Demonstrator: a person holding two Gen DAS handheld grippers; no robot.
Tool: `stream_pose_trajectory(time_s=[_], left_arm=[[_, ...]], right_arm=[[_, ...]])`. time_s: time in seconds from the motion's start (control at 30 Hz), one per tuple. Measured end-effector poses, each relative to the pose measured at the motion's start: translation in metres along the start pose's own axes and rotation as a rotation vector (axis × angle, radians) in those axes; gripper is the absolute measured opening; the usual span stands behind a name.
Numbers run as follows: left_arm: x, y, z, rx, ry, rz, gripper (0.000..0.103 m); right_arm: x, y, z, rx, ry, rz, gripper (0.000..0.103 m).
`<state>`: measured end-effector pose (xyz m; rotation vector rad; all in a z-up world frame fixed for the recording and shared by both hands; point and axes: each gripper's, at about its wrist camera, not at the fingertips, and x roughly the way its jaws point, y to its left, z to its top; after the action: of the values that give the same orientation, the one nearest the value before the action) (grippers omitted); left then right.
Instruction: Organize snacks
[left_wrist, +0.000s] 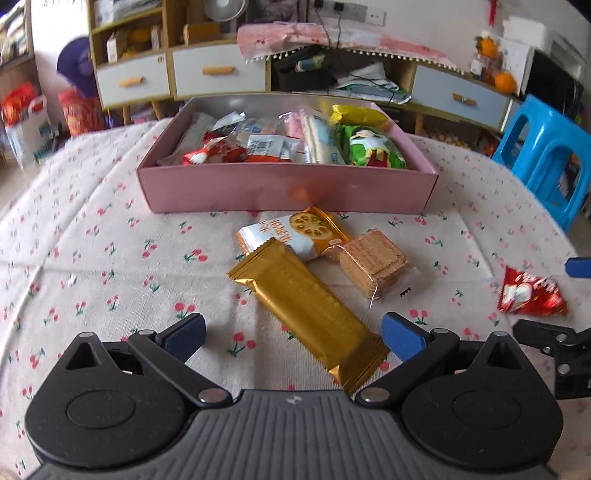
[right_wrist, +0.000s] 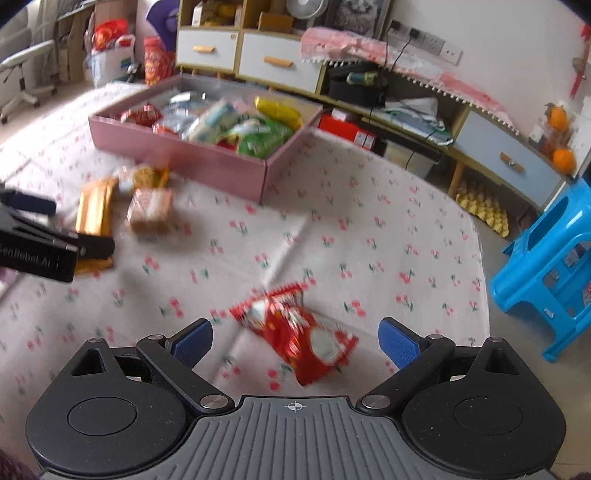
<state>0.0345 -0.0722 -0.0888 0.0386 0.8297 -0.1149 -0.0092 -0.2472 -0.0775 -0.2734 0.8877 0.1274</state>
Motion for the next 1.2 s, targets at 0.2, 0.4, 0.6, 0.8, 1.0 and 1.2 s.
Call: stream_pose_trajectory(time_s=[0.2,0.4,0.6,0.8,1.0,1.2], left_arm=[[-0.002,0.002,-0.005,0.031,-0.022,0.030,0.101],[-0.007,0.023,-0.009,0.035,-0.010,0.018,0.101],[-0.011,0.050,-0.012,0.023,-0.007,0.004,0.098],[-0.011,0.045,-0.010,0.057,0.001,-0.049,0.098],[-0.007,0.035,-0.004,0.082,-0.003,-0.063,0.086],[-0.002,0.035,0.002,0.078,-0.014,-0.056,0.075]], right_arm=[[0.011,-0.012,-0.006,0.046,0.015,0.041,0.101],[0.013,-0.020,-0.011,0.103,0.014,0.078,0.101],[0.012,-0.017,-0.011,0.107,0.016,0.103,0.101],[0.012,0.003,-0.008,0.102,0.024,0.174,0.101],[0.007,0.029,-0.004,0.034,0.015,0.216,0.099],[0.007,0.019,-0.006,0.044,0.018,0.176,0.099]])
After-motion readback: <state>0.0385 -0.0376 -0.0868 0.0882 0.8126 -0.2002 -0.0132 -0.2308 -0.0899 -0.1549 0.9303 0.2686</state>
